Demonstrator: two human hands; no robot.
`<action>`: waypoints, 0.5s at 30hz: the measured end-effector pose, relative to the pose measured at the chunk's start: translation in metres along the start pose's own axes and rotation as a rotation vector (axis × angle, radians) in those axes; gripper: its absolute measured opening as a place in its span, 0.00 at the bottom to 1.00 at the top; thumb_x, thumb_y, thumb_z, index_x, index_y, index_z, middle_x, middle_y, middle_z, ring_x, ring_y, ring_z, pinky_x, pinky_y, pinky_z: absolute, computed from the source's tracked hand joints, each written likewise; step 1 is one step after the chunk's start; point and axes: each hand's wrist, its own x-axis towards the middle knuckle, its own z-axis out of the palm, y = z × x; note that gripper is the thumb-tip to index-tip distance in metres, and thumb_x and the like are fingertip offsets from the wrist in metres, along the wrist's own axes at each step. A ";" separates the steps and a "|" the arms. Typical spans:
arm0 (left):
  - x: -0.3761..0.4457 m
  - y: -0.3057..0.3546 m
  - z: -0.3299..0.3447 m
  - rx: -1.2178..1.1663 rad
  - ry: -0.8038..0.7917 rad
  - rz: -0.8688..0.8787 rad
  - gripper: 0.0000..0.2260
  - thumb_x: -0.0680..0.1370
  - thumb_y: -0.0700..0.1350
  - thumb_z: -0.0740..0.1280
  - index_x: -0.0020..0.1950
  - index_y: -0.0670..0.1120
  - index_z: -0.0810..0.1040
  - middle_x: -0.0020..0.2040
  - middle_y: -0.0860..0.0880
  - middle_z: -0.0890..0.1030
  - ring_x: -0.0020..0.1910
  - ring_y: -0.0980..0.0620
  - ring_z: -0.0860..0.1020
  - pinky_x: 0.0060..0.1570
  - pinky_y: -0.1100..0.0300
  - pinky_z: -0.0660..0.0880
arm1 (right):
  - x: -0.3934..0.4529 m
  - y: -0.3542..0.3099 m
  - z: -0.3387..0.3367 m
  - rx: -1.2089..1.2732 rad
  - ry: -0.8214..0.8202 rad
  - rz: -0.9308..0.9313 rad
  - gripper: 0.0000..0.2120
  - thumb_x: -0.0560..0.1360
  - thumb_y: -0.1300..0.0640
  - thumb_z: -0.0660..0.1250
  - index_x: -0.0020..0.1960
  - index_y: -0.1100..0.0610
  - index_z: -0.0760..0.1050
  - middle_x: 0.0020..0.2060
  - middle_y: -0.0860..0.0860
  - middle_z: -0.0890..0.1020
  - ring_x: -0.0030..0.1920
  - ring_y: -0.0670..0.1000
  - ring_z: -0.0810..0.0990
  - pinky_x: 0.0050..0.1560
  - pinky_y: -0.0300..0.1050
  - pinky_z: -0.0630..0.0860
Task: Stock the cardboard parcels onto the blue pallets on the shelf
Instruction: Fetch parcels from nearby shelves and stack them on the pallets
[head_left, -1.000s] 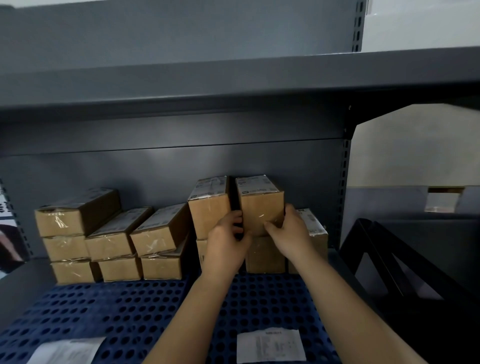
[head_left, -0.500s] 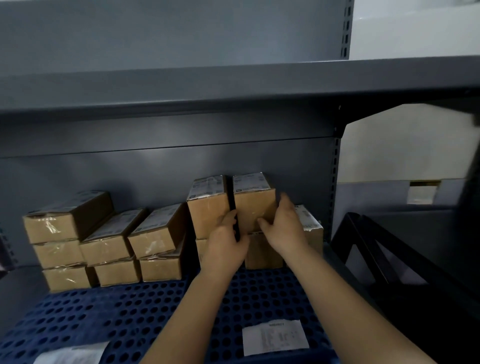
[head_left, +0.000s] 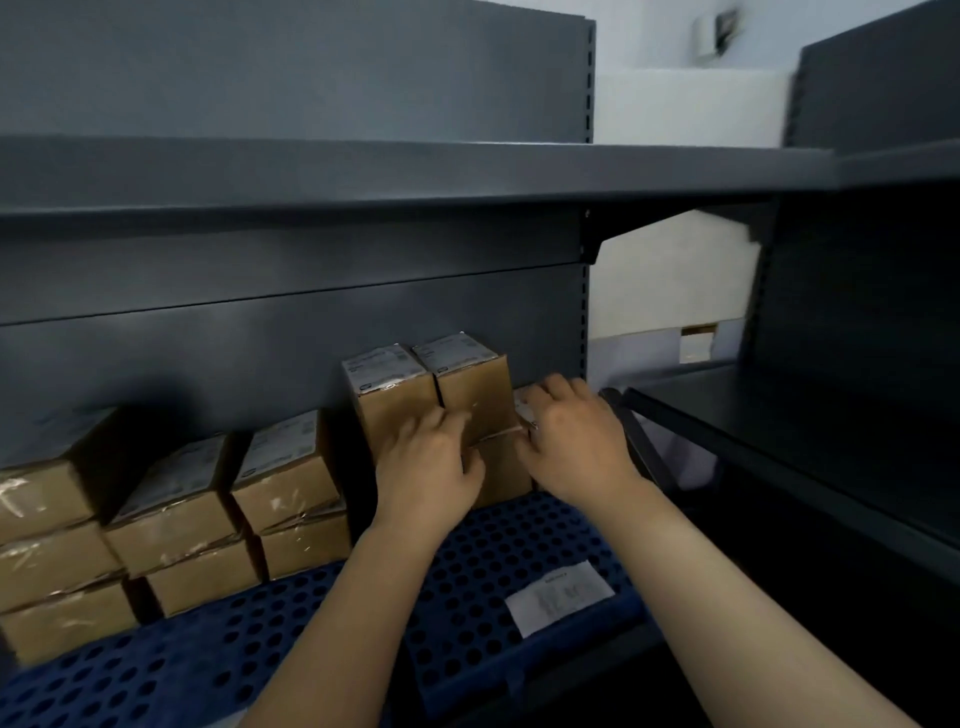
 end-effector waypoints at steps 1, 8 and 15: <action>-0.003 -0.002 -0.002 0.008 -0.024 0.026 0.20 0.77 0.50 0.59 0.69 0.51 0.68 0.62 0.51 0.73 0.61 0.49 0.70 0.57 0.54 0.70 | -0.006 -0.005 -0.003 -0.037 -0.004 0.010 0.19 0.74 0.52 0.63 0.61 0.60 0.74 0.58 0.58 0.75 0.59 0.61 0.72 0.53 0.51 0.70; -0.039 -0.003 -0.015 0.076 -0.189 0.189 0.21 0.77 0.52 0.59 0.69 0.49 0.66 0.65 0.48 0.70 0.64 0.46 0.67 0.62 0.52 0.64 | -0.059 -0.045 -0.024 -0.230 -0.116 0.106 0.22 0.75 0.51 0.63 0.66 0.60 0.70 0.62 0.57 0.73 0.64 0.60 0.70 0.58 0.53 0.68; -0.078 0.026 -0.024 0.043 -0.238 0.346 0.21 0.78 0.52 0.59 0.69 0.48 0.64 0.67 0.48 0.69 0.66 0.45 0.66 0.61 0.51 0.63 | -0.127 -0.059 -0.051 -0.373 -0.139 0.272 0.22 0.76 0.48 0.60 0.67 0.56 0.66 0.62 0.53 0.72 0.63 0.57 0.68 0.56 0.49 0.66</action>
